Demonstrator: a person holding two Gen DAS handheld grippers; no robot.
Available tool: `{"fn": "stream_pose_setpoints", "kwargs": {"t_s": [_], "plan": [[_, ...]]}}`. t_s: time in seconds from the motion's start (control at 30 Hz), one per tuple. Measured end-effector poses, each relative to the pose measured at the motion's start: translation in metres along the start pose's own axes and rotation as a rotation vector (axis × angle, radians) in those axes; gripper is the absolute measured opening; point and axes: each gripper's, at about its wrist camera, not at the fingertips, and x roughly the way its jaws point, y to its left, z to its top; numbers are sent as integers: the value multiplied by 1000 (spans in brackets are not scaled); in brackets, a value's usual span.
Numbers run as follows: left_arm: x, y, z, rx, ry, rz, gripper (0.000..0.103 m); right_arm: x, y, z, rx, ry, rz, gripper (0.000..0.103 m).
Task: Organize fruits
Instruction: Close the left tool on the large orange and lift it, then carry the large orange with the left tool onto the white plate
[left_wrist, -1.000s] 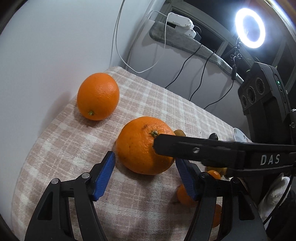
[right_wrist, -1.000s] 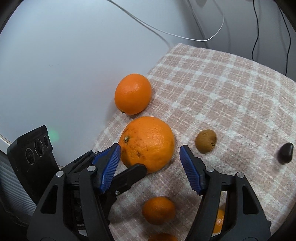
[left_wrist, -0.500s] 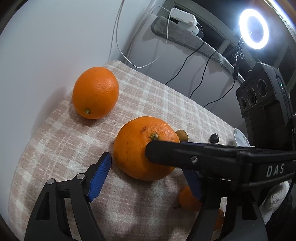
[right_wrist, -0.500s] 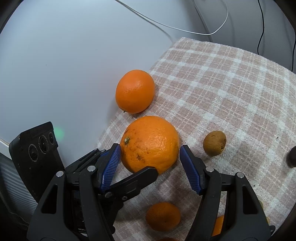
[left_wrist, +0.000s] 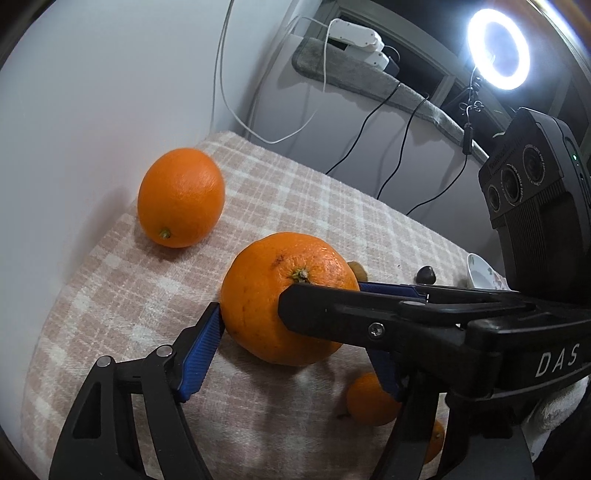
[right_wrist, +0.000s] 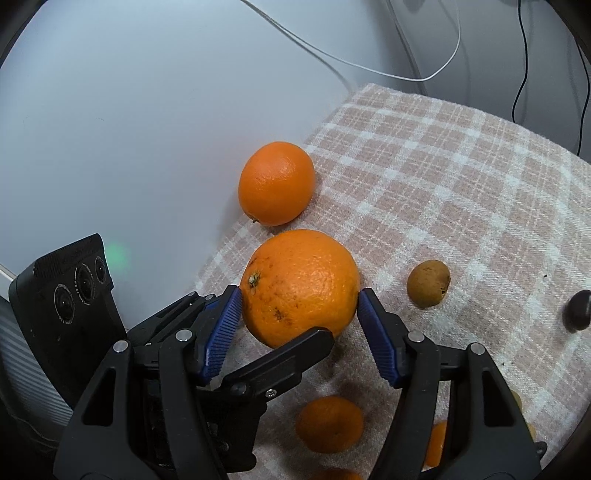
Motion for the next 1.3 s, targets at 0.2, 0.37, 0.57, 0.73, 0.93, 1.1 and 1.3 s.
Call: {"fn": "stream_pose_setpoints", "kwargs": {"t_s": [0.2, 0.37, 0.57, 0.73, 0.93, 1.1, 1.3], "plan": [[-7, -16, 3, 29, -22, -15, 73, -25, 2, -6, -4, -42, -14, 67], [-10, -35, 4, 60, -36, -30, 73, -48, 0, -13, 2, -79, -28, 67], [-11, -63, 4, 99, -42, -56, 73, -77, -9, -23, 11, -119, -51, 67], [-8, -89, 4, 139, -40, -83, 73, -103, -21, -32, 31, -152, -76, 67], [0, -128, 3, 193, -32, -126, 73, -139, -40, -46, 64, -205, -112, 67], [9, -159, 2, 233, -22, -161, 73, -173, -61, -59, 98, -244, -142, 67], [25, -194, -1, 269, -1, -205, 73, -200, -89, -73, 141, -276, -181, 67]]}}
